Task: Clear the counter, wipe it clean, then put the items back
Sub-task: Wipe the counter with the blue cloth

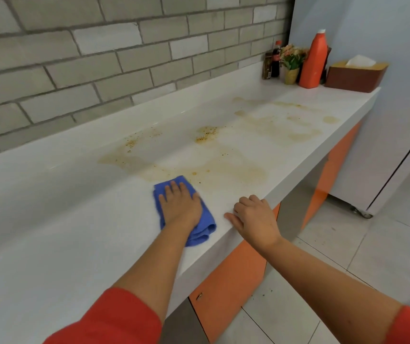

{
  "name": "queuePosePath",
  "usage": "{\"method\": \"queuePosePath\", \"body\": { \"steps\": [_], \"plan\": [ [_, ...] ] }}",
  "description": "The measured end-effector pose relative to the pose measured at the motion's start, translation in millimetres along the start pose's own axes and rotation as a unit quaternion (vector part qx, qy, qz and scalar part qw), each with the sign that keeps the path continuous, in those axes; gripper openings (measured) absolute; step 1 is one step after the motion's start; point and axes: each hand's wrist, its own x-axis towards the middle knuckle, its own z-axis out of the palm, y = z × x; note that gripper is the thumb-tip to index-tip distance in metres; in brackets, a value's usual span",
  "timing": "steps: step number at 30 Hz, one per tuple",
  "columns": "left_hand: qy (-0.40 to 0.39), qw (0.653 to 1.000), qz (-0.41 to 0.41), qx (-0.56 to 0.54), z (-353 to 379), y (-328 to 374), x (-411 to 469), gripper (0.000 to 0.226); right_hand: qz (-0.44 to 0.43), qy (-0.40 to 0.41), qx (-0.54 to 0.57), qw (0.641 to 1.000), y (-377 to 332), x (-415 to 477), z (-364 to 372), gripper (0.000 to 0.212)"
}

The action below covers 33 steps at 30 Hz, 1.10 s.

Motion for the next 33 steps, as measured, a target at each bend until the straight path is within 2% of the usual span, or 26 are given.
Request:
{"method": "queuePosePath", "body": {
  "steps": [3,5,7,9,12,16,19,21,23,25,28,33],
  "plan": [
    [-0.018,0.993,0.118,0.004,5.9,17.3,-34.8,0.06,-0.013,-0.011,0.07,0.997,14.2,-0.9,2.2,0.021],
    [-0.022,0.987,0.157,-0.005,7.4,7.5,-55.7,0.059,0.023,-0.046,0.089,0.995,29.9,3.7,-5.3,0.024],
    [-0.019,0.987,0.158,-0.01,6.6,-3.4,-62.4,0.059,0.109,-0.074,0.101,0.986,51.5,12.1,-13.4,0.058],
    [-0.012,0.991,0.134,-0.001,7.4,-3.6,-55.4,0.061,0.195,-0.139,0.097,0.966,73.4,22.4,-21.4,0.092],
    [-0.012,0.997,0.081,0.012,9.6,13.8,-34.2,0.063,0.225,-0.244,0.082,0.94,92.8,33.9,-24.5,0.114],
    [-0.035,0.998,0.046,0.002,8.8,50.1,0.5,0.063,0.192,-0.269,0.062,0.942,95.3,39.4,-25.1,0.109],
    [-0.044,0.99,0.136,0.006,11.7,70.3,-4.9,0.06,0.2,-0.269,0.063,0.94,94.9,43.3,-28.7,0.105],
    [-0.046,0.976,0.211,-0.001,13.7,63.6,-22.7,0.057,0.205,-0.273,0.06,0.938,94.9,45.7,-30.4,0.1],
    [-0.046,0.968,0.246,-0.01,14.4,45.2,-34.4,0.055,0.196,-0.274,0.052,0.94,95.6,48.4,-31.8,0.095],
    [-0.044,0.97,0.239,-0.01,12.3,30.3,-29.0,0.055,0.19,-0.279,0.046,0.94,96.3,51.4,-33.9,0.091],
    [-0.035,0.982,0.186,0.003,7.4,31.0,1.0,0.056,0.184,-0.303,0.034,0.934,98.6,55.6,-36.4,0.077],
    [-0.057,0.984,0.169,0.02,9.1,82.6,50.1,0.057,0.183,-0.318,0.039,0.93,102.4,66.2,-40.3,0.053]
  ]
}}
